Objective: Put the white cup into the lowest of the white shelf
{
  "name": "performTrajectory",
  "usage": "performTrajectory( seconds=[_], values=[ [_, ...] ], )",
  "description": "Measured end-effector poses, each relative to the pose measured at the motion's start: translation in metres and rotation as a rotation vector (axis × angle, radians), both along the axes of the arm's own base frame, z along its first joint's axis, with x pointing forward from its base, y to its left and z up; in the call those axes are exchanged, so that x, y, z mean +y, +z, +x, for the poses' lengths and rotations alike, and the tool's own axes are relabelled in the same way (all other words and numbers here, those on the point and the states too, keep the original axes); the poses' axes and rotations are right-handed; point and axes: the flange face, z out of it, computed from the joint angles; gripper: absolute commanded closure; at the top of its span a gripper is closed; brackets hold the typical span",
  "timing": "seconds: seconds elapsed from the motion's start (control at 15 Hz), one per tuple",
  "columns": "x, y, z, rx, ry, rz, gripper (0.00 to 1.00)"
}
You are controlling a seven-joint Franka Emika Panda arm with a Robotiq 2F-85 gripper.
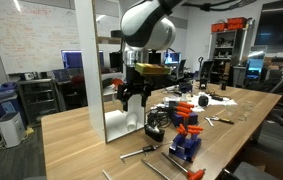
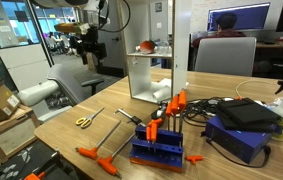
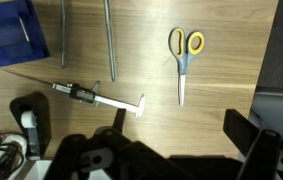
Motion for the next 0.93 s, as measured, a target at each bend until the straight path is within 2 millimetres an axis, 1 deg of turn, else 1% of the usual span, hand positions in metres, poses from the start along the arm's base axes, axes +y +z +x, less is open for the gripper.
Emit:
performTrajectory(
  seconds=[0.2, 0.4, 0.67, 0.93],
  values=[
    [-0.03, 0.029, -0.031, 0.034, -0.006, -0.033, 0.0],
    [-0.056, 0.05, -0.051, 0.049, -0.027, -0.054, 0.0],
    [-0.08, 0.064, -0.063, 0.065, -0.068, -0.063, 0.0],
    [-0.083, 0.064, -0.064, 0.068, -0.075, -0.063, 0.0]
  ],
)
